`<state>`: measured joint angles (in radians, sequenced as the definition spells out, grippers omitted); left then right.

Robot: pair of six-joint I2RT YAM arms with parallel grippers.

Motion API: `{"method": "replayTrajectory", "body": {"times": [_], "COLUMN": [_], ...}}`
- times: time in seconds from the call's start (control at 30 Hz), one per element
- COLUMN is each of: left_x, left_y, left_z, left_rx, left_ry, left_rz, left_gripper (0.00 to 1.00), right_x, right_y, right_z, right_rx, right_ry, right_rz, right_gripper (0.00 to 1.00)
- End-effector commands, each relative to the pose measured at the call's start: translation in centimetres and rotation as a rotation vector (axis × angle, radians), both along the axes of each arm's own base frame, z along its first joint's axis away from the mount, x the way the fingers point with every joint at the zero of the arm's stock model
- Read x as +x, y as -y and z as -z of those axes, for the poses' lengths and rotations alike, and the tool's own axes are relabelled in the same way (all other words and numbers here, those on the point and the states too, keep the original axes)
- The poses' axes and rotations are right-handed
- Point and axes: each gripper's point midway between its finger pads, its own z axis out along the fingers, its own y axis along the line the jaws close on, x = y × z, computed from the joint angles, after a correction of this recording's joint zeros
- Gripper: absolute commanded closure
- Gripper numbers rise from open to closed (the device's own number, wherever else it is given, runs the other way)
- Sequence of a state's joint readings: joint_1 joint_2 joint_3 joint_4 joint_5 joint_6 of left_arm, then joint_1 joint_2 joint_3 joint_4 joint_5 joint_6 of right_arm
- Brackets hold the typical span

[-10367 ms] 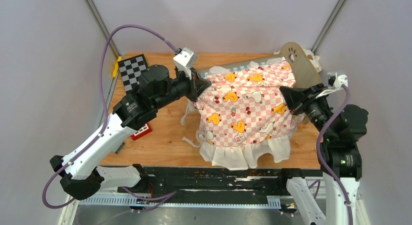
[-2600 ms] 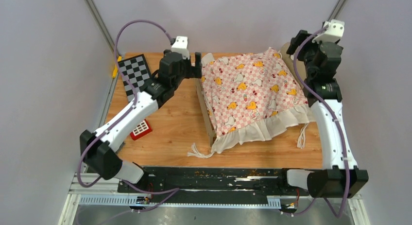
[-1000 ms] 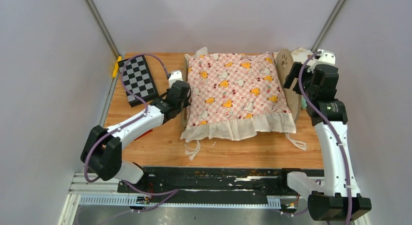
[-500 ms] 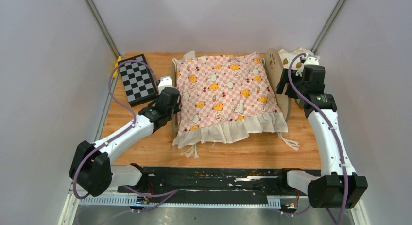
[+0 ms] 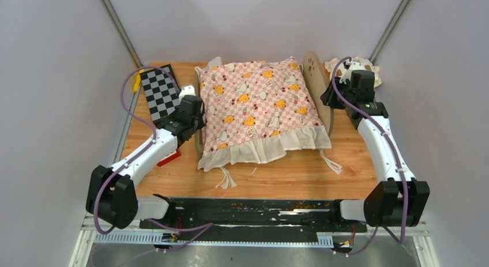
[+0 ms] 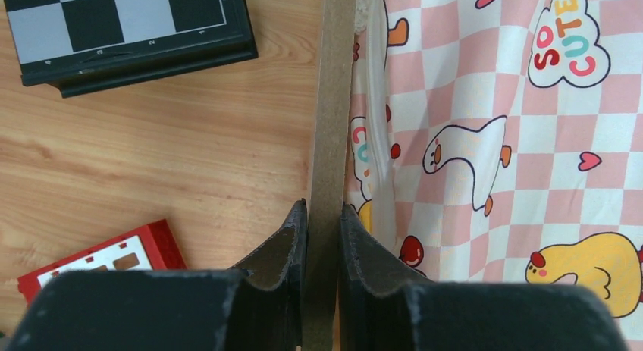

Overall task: Set up the pet bed
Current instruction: Move the bed frame to the center of the board.

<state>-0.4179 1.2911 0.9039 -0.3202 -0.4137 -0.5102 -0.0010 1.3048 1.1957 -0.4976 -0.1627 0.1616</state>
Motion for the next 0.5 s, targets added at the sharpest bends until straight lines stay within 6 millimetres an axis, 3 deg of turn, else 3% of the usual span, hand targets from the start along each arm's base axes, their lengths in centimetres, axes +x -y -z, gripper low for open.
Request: {"method": "replayTrajectory", "body": {"times": [0.0, 0.13, 0.27, 0.4, 0.47], "left_x": [0.9, 1.0, 0.2, -0.8, -1.3], "left_y": [-4.9, -4.0, -3.7, -3.0, -1.1], "left_z": [-2.3, -4.8, -8.1, -11.4, -12.9], "left_rx": [0.091, 0.058, 0.044, 0.026, 0.032], "left_ry": [0.022, 0.072, 0.113, 0.168, 0.218], "left_rz": [-0.157, -0.089, -0.046, 0.016, 0.084], "left_gripper": [0.83, 0.48, 0.25, 0.19, 0.19], "right_x": [0.7, -1.2, -3.7, -6.3, -7.5], "right_y": [0.4, 1.5, 2.0, 2.6, 2.8], "right_z": [-1.8, -3.4, -4.9, -5.8, -6.2], "right_rx": [0.026, -0.006, -0.001, 0.009, 0.023], "right_ry": [0.041, 0.086, 0.143, 0.163, 0.173], "right_rz": [0.029, 0.084, 0.131, 0.179, 0.207], "right_gripper": [0.61, 0.44, 0.31, 0.30, 0.30]}}
